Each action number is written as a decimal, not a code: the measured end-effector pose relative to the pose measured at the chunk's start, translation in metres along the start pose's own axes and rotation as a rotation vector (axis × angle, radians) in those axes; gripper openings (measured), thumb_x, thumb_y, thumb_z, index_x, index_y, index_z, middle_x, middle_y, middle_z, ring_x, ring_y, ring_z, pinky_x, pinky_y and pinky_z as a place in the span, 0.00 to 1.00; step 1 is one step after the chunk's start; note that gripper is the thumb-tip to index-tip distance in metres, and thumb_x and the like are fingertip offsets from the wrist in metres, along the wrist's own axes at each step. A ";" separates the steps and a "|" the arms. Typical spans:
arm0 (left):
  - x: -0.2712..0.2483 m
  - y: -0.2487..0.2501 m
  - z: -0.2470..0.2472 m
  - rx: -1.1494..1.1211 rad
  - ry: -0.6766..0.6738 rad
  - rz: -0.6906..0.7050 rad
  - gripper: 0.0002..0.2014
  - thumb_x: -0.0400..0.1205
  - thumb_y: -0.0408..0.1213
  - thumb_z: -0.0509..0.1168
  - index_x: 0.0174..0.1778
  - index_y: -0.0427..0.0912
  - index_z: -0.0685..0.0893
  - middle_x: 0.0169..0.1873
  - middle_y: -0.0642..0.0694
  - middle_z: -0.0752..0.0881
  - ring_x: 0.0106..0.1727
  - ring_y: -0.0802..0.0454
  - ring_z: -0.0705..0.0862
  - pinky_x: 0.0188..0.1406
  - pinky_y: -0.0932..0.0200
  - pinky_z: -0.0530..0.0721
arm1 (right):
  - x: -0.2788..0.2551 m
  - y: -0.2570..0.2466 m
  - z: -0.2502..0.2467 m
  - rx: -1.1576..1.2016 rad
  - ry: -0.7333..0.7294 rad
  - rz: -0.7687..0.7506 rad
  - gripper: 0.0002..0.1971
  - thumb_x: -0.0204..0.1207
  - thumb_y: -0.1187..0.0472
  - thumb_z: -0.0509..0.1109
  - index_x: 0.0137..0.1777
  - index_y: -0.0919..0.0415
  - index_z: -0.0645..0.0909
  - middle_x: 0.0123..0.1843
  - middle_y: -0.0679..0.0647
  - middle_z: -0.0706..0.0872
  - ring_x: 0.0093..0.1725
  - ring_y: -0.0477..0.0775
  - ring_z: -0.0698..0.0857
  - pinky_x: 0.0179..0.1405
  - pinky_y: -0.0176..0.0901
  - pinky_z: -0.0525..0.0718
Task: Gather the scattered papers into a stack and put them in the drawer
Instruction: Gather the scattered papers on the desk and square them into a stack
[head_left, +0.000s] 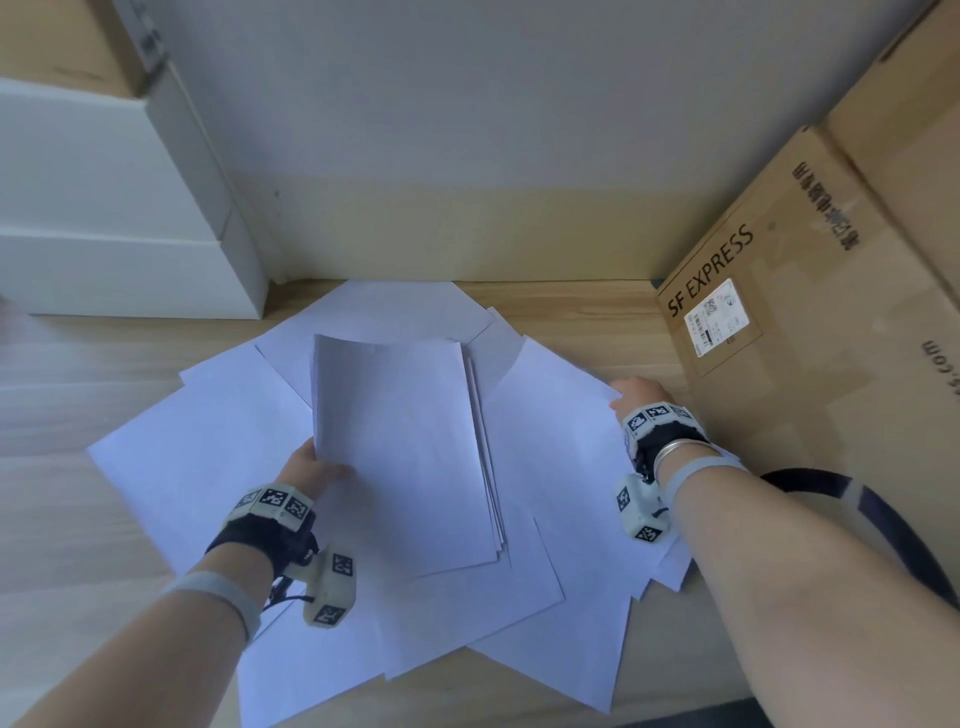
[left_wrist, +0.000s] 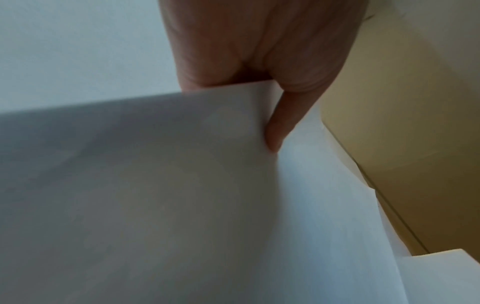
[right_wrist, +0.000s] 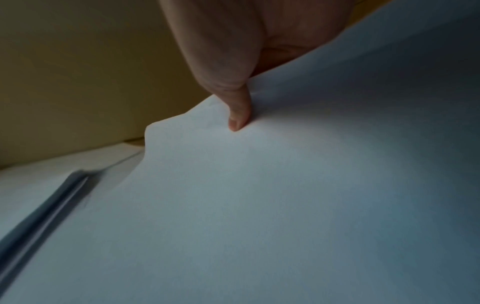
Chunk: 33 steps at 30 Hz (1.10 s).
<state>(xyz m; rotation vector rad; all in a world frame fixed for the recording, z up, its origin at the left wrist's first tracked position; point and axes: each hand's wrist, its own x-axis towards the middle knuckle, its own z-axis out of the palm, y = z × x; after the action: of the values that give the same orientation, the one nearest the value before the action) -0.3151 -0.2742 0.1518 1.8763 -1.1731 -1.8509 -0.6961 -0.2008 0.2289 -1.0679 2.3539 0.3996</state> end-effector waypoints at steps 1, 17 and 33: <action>-0.002 0.002 0.001 0.018 0.012 0.004 0.26 0.72 0.15 0.66 0.67 0.31 0.75 0.55 0.32 0.83 0.54 0.36 0.82 0.66 0.33 0.77 | -0.002 0.004 -0.001 0.055 0.038 0.013 0.19 0.84 0.64 0.56 0.74 0.62 0.71 0.70 0.64 0.79 0.62 0.63 0.80 0.57 0.46 0.79; -0.007 0.004 0.007 0.143 0.059 -0.010 0.23 0.77 0.23 0.60 0.69 0.32 0.72 0.54 0.30 0.82 0.51 0.38 0.80 0.63 0.38 0.79 | -0.035 -0.038 0.018 0.564 0.066 0.039 0.16 0.82 0.62 0.58 0.66 0.65 0.78 0.63 0.65 0.84 0.62 0.66 0.82 0.61 0.48 0.78; -0.016 0.000 0.007 0.064 0.097 0.013 0.21 0.76 0.24 0.68 0.67 0.33 0.78 0.62 0.32 0.84 0.57 0.37 0.83 0.61 0.48 0.79 | -0.059 -0.140 0.090 0.355 -0.155 -0.114 0.20 0.83 0.51 0.57 0.72 0.59 0.70 0.75 0.62 0.71 0.68 0.62 0.77 0.69 0.52 0.74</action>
<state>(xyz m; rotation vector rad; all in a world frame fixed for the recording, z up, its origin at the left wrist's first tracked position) -0.3195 -0.2608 0.1620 1.9638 -1.2223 -1.7144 -0.5265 -0.2136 0.1809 -0.9566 2.1129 0.0180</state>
